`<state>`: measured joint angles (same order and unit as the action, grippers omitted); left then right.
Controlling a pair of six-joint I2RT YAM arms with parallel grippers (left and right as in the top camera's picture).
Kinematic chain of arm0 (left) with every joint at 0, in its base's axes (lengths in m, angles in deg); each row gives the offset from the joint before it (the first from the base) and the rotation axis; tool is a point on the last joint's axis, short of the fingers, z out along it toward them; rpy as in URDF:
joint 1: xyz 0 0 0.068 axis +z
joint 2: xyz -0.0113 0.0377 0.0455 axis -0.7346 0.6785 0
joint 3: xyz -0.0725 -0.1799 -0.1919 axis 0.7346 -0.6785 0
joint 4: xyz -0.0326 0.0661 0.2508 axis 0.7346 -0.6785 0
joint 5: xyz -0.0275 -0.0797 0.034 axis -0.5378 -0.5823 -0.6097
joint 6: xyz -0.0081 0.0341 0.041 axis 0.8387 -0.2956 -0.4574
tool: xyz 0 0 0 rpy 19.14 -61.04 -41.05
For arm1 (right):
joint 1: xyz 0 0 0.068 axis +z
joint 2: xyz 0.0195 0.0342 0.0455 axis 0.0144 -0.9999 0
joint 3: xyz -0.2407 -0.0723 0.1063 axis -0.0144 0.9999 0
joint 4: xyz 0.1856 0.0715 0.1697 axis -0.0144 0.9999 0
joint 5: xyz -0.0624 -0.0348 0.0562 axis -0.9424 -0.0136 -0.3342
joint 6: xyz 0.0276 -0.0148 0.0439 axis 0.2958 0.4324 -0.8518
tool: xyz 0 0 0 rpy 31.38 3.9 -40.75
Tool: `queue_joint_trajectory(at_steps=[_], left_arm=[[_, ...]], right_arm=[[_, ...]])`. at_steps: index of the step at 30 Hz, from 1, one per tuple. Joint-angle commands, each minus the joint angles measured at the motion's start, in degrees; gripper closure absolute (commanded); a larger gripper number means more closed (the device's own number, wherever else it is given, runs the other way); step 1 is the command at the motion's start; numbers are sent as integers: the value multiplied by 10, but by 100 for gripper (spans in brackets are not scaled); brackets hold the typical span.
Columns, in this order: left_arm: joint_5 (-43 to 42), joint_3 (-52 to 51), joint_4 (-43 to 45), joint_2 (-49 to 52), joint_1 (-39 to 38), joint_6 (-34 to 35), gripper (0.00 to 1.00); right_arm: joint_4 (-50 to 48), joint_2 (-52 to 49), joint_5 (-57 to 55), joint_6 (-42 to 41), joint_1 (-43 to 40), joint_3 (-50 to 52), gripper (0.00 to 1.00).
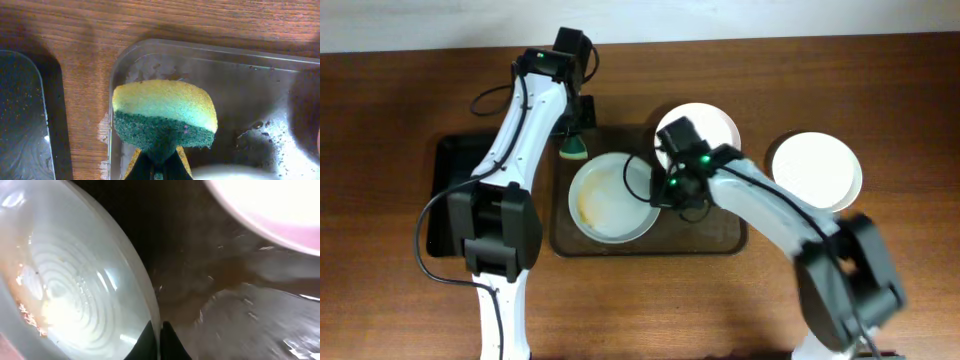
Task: Clean dirty plates on tray and stack at the side
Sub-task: 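Lift the plate with the right gripper and stack it on the cleaned plate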
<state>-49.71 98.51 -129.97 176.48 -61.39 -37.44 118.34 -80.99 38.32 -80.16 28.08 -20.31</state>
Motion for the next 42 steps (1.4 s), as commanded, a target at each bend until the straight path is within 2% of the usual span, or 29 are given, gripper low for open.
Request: queue_joint_trajectory(at_steps=[1, 9, 17, 22, 27, 36, 39, 42], left_arm=[[-39, 8, 7, -2, 23, 2, 99], [-66, 8, 14, -2, 38, 2, 99], [-79, 8, 14, -2, 38, 2, 99], [-79, 7, 14, -2, 38, 2, 99], [-78, 7, 14, -2, 38, 2, 99], [-78, 6, 14, -2, 38, 2, 99], [-78, 6, 14, -2, 38, 2, 99], [-78, 6, 10, -2, 38, 2, 99]], right_arm=[[40, 89, -111, 29, 0, -16, 96], [134, 122, -294, 29, 10, -17, 96], [143, 122, -596, 42, 153, -38, 96], [143, 122, -855, 42, 242, -39, 96], [143, 122, -1030, 42, 297, -39, 96], [130, 122, -1031, 41, 309, -39, 96], [126, 122, -910, 33, 300, -39, 96], [128, 127, -695, -2, 262, -40, 96]])
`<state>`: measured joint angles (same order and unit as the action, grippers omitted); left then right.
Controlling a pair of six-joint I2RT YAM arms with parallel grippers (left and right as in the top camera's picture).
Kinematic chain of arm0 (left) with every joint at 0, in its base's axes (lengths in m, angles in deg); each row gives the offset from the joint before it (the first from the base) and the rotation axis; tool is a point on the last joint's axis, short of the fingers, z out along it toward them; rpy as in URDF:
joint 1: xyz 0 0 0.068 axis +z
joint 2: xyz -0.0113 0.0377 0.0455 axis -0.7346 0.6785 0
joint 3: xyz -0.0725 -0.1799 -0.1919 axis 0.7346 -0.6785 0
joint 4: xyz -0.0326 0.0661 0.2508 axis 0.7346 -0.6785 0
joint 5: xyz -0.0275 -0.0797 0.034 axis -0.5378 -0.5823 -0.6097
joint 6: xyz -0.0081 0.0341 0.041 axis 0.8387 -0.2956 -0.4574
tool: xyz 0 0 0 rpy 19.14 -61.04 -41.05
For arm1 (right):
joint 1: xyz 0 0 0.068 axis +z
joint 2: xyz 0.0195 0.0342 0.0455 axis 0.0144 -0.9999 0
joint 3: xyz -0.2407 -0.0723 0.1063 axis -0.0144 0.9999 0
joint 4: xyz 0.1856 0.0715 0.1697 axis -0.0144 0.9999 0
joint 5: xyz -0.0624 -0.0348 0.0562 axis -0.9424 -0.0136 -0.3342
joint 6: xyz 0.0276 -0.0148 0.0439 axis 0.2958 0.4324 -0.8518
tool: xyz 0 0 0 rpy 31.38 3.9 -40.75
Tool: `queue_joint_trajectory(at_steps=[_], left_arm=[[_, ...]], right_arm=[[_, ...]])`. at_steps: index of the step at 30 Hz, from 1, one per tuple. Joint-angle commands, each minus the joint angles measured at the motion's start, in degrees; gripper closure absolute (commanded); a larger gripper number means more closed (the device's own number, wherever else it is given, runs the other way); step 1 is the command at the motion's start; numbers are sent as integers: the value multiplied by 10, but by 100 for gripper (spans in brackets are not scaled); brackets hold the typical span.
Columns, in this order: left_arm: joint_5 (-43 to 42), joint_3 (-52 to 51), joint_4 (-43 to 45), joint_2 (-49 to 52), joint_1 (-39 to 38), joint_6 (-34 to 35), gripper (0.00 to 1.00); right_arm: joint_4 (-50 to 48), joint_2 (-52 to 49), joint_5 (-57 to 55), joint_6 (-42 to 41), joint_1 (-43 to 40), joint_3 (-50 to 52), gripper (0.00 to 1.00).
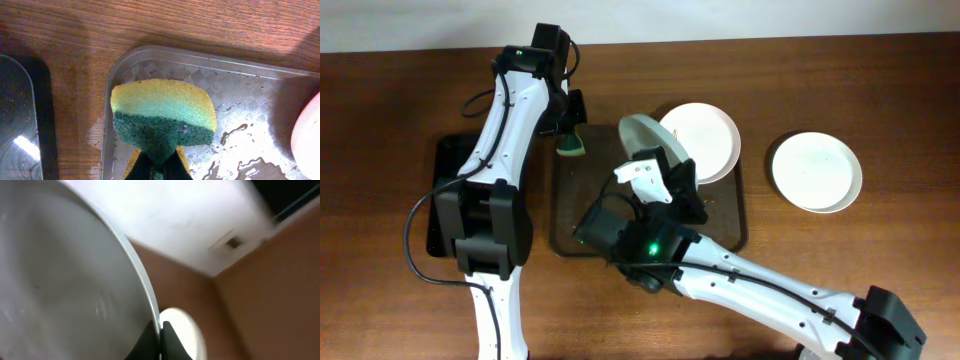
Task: Clean dirty plates on tray and stack at the side
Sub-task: 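Lift the plate with the right gripper and stack it on the cleaned plate, then grasp the last white plate with the right gripper, pull it to tray center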
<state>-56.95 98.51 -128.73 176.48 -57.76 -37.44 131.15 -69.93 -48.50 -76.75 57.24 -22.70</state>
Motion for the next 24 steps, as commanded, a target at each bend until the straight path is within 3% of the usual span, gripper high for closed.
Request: queue_joint_trajectory(at_steps=[1, 4, 6, 9, 15, 18, 24], left_arm=[[-6, 6, -2, -2, 2, 2, 99], [-6, 6, -2, -2, 2, 2, 99], [-6, 6, -2, -2, 2, 2, 99], [-6, 6, -2, -2, 2, 2, 99], [-6, 6, -2, -2, 2, 2, 99], [-6, 6, -2, -2, 2, 2, 99], [-6, 6, -2, -2, 2, 2, 99]], right_arm=[[0, 23, 233, -44, -47, -16, 96], [0, 54, 357, -54, -111, -16, 96], [0, 106, 497, -46, -216, -16, 96], [8, 148, 621, -35, -362, -16, 96], [52, 114, 698, -21, -692, -10, 96], [50, 52, 695, -3, -780, -10, 96], [22, -80, 685, 9, -811, -10, 96]])
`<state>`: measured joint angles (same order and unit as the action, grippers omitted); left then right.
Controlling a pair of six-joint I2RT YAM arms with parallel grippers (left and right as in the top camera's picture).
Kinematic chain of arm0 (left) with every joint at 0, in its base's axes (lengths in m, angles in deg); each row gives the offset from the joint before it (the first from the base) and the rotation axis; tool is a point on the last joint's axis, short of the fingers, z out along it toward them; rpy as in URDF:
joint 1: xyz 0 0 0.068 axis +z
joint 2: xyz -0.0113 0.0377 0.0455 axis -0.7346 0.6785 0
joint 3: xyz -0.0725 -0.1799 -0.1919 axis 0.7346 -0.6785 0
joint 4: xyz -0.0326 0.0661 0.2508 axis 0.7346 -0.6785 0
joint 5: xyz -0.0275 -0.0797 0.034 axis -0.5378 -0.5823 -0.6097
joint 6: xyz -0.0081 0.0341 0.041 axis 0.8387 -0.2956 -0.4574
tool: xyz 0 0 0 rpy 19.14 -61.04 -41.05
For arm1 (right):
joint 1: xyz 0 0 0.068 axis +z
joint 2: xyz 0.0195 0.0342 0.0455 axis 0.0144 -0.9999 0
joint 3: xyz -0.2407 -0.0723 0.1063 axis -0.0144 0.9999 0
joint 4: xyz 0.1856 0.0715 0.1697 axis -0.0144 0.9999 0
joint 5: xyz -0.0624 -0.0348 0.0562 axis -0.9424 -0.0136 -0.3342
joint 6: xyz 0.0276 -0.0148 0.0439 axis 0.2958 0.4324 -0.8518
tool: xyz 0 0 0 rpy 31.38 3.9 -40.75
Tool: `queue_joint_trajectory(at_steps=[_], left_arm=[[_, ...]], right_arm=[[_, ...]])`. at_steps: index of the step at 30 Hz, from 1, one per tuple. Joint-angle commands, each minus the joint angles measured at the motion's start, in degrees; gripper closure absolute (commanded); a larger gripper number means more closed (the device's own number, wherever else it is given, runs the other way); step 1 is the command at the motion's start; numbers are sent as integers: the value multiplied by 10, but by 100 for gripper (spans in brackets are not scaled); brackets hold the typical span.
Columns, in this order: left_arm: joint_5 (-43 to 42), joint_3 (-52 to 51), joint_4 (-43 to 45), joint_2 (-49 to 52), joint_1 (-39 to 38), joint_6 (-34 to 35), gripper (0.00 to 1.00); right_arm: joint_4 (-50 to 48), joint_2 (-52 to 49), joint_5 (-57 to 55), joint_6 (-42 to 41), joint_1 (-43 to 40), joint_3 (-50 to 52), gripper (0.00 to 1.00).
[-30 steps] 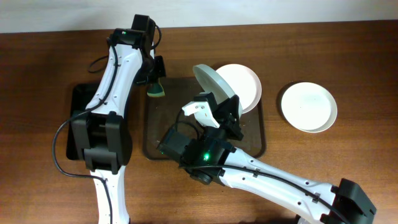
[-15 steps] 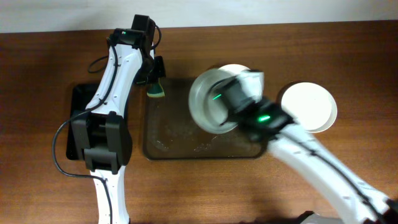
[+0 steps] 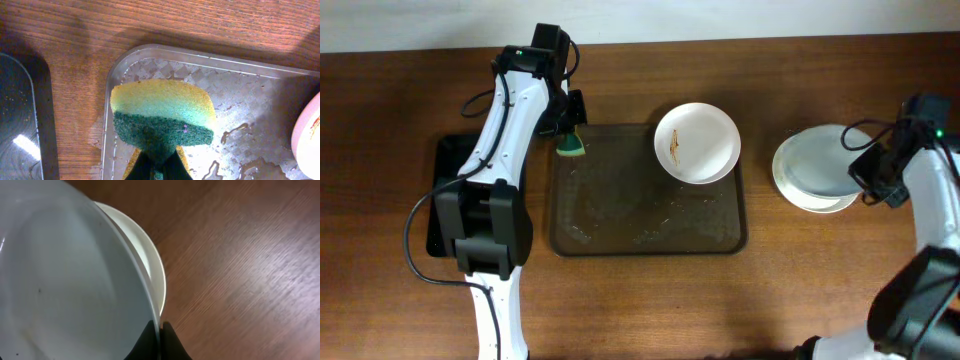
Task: Clean dirty plates on tray and stack at the side
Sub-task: 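Grasp the last white plate with the right gripper, pull it to tray center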
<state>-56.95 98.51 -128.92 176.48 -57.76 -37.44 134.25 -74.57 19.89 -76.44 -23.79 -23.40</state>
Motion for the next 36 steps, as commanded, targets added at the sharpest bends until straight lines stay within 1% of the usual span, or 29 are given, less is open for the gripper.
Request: queue_joint_trajectory(at_steps=[1, 2, 3, 4, 5, 6, 8, 10, 12, 14, 15, 16, 17, 18, 20, 24, 31, 34, 35, 36], left_arm=[[-6, 6, -1, -2, 2, 2, 99], [-6, 6, -1, -2, 2, 2, 99], [-6, 6, -1, -2, 2, 2, 99], [-6, 6, -1, -2, 2, 2, 99], [-6, 6, 0, -2, 2, 2, 99], [-6, 6, -1, -2, 2, 2, 99], [-6, 6, -1, -2, 2, 2, 99], [-6, 6, -1, -2, 2, 2, 99], [-6, 6, -1, -2, 2, 2, 99], [-6, 6, -1, -2, 2, 2, 99], [-6, 6, -1, -2, 2, 2, 99], [-6, 6, -1, -2, 2, 2, 99], [-6, 6, -1, -2, 2, 2, 99], [-6, 6, -1, -2, 2, 2, 99], [-6, 6, -2, -2, 2, 2, 99], [-4, 6, -11, -2, 2, 2, 99], [-4, 6, -11, -2, 2, 2, 99], [-4, 6, -11, -2, 2, 2, 99], [-4, 6, -11, -2, 2, 2, 99], [-4, 6, -11, -2, 2, 2, 99]], right_arm=[[-12, -41, 1, 6, 0, -3, 96], [-14, -44, 1, 6, 0, -3, 90], [-16, -43, 5, 6, 0, -4, 60], [-16, -39, 11, 6, 0, -7, 48], [-10, -37, 21, 7, 0, -14, 40], [1, -33, 50, 8, 1, -27, 40], [5, -27, 187, 64, 12, -65, 41], [3, -27, 238, 79, 50, -93, 41], [-24, -27, 226, 79, 124, -97, 42], [-49, -38, 165, 70, 194, -97, 44], [-54, -43, 139, 57, 220, -97, 47], [-56, -57, 117, 43, 258, -97, 55], [-55, -67, 107, 24, 279, -97, 61], [-54, -80, 99, 0, 298, -97, 71], [-47, -110, 65, -66, 331, -97, 75], [-43, -155, 47, -119, 351, -96, 77], [-38, -195, 34, -119, 349, -88, 78], [-38, -212, 35, -119, 350, -88, 83], [-35, -217, 35, -119, 350, -88, 91], [-30, -217, 38, -119, 350, -88, 96]])
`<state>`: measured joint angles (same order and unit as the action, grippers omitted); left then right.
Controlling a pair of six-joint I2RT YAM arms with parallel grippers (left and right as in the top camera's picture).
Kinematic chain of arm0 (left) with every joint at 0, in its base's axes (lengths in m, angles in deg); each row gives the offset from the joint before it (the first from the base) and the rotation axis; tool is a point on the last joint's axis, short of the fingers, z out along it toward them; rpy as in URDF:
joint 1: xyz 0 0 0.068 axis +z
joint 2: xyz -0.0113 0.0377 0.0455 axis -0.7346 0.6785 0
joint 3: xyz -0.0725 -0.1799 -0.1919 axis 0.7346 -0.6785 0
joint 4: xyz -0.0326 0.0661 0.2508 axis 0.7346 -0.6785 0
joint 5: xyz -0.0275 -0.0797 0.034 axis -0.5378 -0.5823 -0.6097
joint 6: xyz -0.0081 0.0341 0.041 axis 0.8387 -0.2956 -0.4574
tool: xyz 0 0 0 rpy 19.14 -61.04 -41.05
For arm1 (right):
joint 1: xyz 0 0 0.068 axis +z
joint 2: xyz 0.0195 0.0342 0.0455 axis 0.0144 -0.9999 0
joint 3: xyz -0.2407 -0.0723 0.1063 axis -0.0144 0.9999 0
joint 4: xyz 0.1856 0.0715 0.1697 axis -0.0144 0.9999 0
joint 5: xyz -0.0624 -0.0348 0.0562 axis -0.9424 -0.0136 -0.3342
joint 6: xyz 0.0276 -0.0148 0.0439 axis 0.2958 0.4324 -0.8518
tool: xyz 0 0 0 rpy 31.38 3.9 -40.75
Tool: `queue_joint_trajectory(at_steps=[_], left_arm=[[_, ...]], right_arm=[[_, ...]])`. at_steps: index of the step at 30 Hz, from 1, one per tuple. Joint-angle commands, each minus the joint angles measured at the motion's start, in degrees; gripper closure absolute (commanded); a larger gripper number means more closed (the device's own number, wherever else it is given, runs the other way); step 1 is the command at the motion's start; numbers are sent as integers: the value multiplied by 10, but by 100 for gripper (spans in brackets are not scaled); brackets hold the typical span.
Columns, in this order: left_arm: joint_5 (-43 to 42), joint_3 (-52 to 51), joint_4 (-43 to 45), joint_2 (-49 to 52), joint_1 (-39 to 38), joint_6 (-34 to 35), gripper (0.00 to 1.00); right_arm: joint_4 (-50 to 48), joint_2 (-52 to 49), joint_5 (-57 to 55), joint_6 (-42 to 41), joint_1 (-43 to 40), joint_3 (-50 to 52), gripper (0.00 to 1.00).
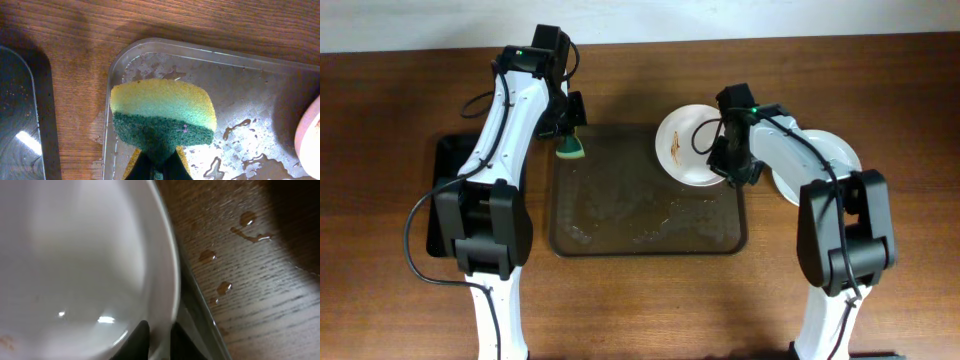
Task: Clean dirty plates on tray and stack at the side
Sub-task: 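Grasp the last white plate with the right gripper, pull it to tray center, then lower the sponge in the left gripper onto the last plate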
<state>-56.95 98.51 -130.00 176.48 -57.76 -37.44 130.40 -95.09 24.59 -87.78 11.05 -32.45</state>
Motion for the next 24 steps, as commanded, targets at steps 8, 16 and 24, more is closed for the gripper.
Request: queue_joint_trajectory(at_steps=[8, 16, 24], left_arm=[[-4, 6, 0, -2, 2, 2, 99], [-4, 6, 1, -2, 2, 1, 99], [-4, 6, 1, -2, 2, 2, 99]], right_arm=[[75, -9, 113, 46, 33, 3, 96], [108, 9, 119, 228, 67, -57, 60], [22, -26, 76, 375, 46, -111, 45]])
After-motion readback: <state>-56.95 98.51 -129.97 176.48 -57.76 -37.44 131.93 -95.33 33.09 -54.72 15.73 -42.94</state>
